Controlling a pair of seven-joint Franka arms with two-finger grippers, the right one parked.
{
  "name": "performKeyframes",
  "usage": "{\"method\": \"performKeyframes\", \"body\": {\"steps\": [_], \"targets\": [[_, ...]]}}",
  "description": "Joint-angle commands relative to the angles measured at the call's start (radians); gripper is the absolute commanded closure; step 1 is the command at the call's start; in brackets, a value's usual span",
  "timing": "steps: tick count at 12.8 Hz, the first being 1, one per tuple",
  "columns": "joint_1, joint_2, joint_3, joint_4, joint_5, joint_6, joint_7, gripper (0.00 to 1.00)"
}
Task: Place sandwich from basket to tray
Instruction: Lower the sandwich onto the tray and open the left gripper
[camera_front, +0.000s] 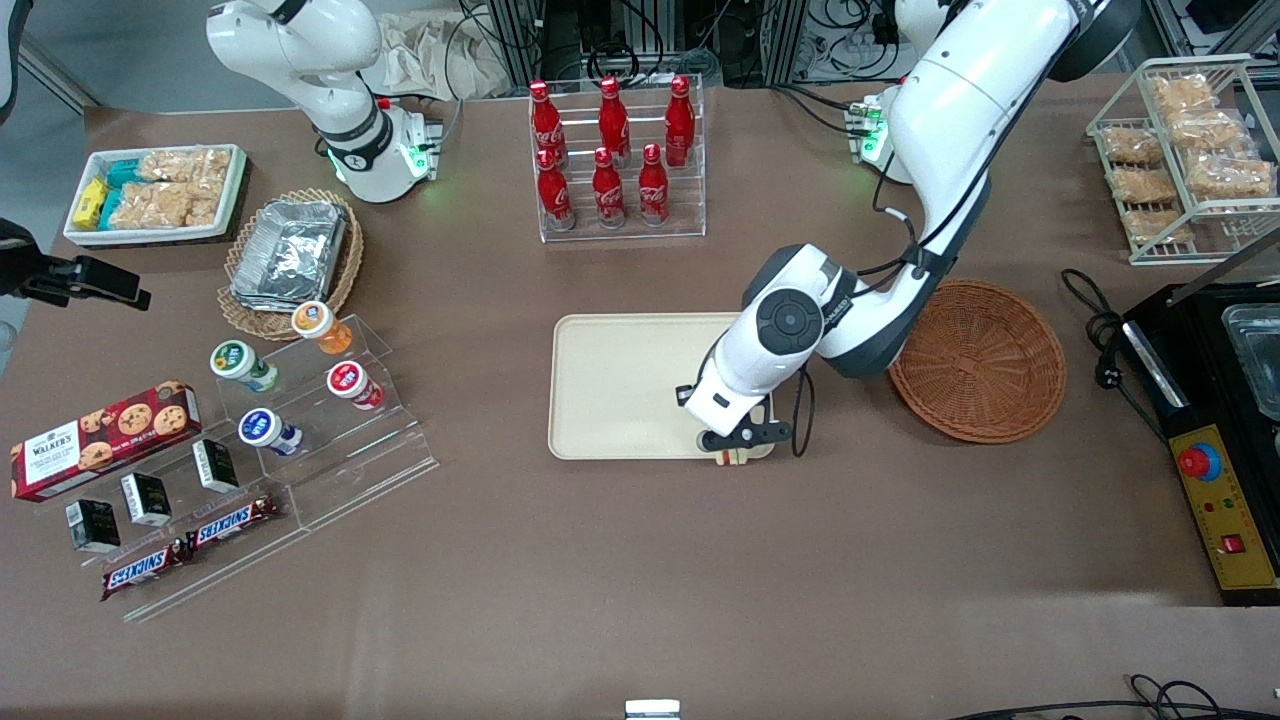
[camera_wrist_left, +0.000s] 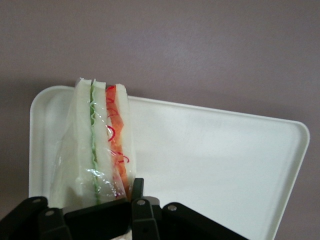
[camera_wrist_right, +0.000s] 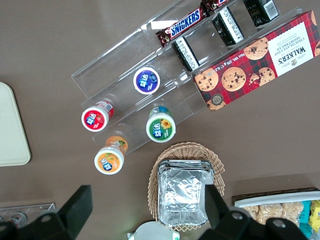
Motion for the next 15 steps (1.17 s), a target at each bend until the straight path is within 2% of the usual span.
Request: {"method": "performKeyframes", "body": {"steps": [1, 2, 3, 4, 10, 15], "targets": [[-0.011, -0.005, 0.007, -0.026, 0.020, 0.004, -0.036, 1.00], [-0.011, -0.005, 0.007, -0.024, 0.020, 0.004, -0.039, 0.85], [-0.011, -0.004, 0.007, -0.024, 0.020, 0.004, -0.038, 0.33], [-0.011, -0.004, 0.007, -0.024, 0.023, 0.004, -0.038, 0.00], [-0.010, -0.027, 0.007, -0.012, 0.024, -0.020, -0.051, 0.00], [0.000, -0.102, 0.009, 0.109, 0.013, -0.195, -0.082, 0.00]]}}
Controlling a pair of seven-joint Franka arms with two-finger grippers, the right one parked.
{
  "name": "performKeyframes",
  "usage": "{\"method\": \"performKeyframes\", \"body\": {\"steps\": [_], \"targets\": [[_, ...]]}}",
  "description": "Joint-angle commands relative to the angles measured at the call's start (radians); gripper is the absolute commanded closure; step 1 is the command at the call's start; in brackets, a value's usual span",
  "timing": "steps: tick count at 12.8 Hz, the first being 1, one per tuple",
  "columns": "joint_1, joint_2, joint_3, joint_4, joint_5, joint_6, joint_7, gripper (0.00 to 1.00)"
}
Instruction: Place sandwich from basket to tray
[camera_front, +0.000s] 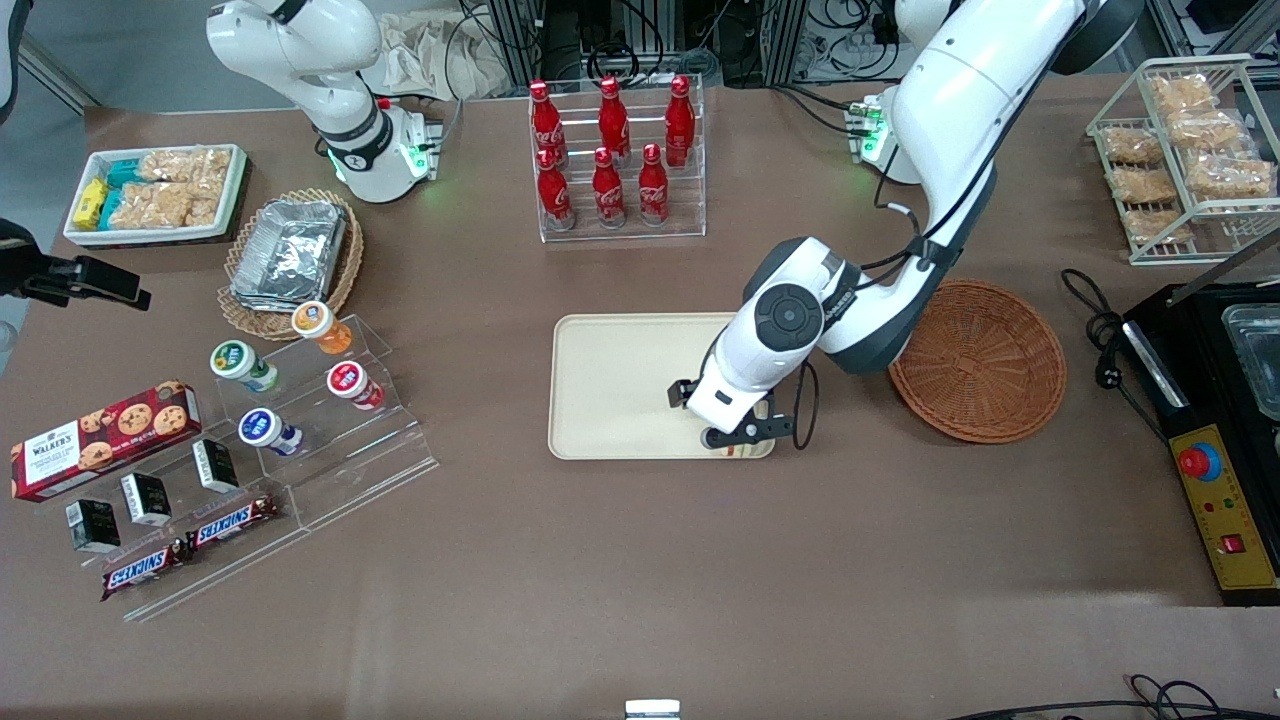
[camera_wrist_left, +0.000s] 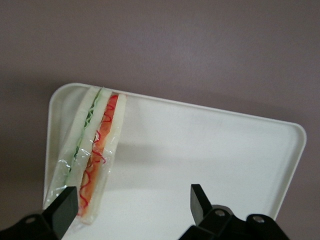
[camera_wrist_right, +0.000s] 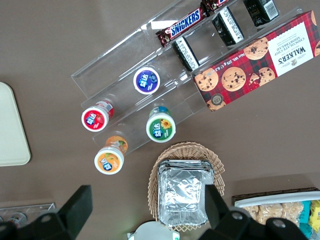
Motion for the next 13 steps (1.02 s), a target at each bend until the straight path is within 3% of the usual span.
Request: {"method": "performKeyframes", "body": {"steps": [1, 5, 9, 11, 13], "targets": [[0.010, -0.078, 0.010, 0.095, 0.014, -0.138, -0.055, 0.00], [0.102, -0.185, 0.009, 0.275, -0.001, -0.389, -0.045, 0.00], [0.137, -0.320, 0.036, 0.292, 0.022, -0.449, -0.039, 0.00], [0.154, -0.374, 0.064, 0.292, 0.067, -0.556, 0.118, 0.00], [0.122, -0.438, 0.207, 0.281, 0.057, -0.638, 0.419, 0.00]]}}
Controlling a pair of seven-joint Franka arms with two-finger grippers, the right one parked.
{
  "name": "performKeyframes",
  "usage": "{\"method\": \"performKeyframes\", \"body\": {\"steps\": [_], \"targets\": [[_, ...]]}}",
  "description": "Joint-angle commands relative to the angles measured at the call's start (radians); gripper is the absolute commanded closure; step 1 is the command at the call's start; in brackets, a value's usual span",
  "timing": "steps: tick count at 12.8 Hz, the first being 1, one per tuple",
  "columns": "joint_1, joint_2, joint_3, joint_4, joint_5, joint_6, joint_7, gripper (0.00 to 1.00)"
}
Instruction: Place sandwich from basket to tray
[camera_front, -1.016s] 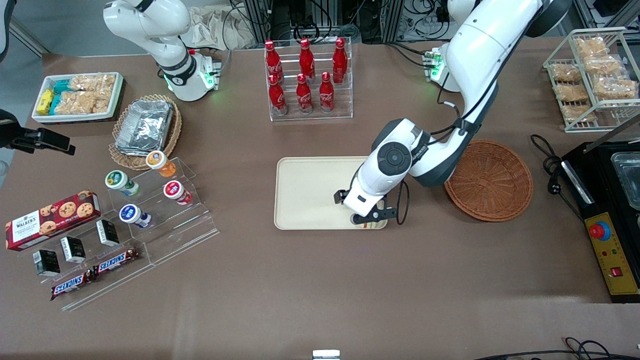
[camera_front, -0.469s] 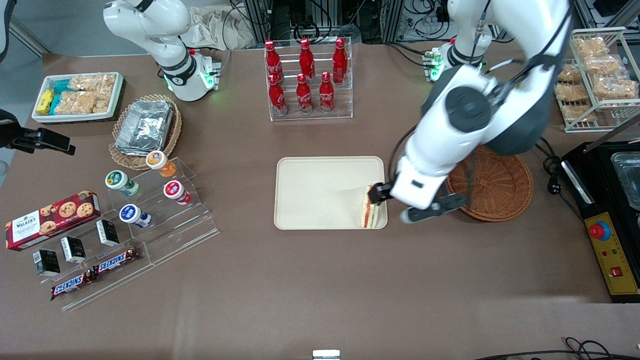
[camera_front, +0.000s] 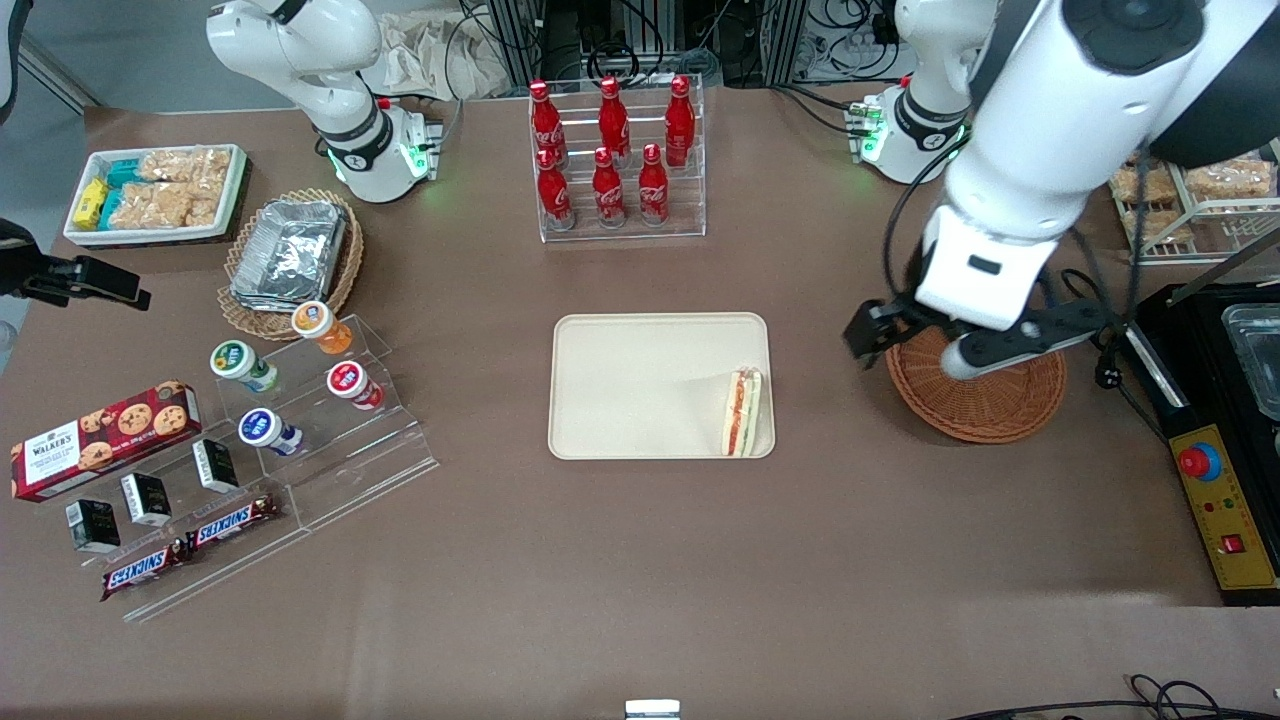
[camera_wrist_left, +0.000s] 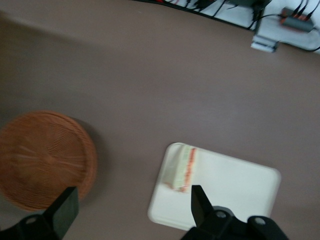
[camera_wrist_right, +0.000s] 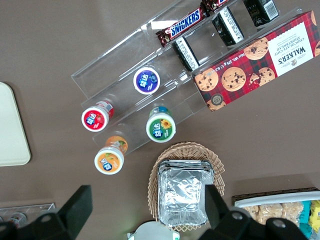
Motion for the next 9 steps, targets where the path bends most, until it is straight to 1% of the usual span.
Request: {"method": "performKeyframes", "body": {"steps": [1, 2, 4, 5, 6, 9], "targets": [[-0.025, -0.088, 0.156, -0.030, -0.008, -0.057, 0.334, 0.00], [-0.021, -0.115, 0.196, -0.039, -0.039, -0.062, 0.468, 0.00], [-0.019, -0.145, 0.289, -0.053, -0.059, -0.091, 0.778, 0.00], [-0.018, -0.145, 0.334, -0.054, -0.089, -0.096, 0.877, 0.00], [-0.018, -0.142, 0.385, -0.059, -0.116, -0.097, 0.926, 0.00], [-0.010, -0.117, 0.393, -0.071, -0.101, -0.080, 0.904, 0.00]]}}
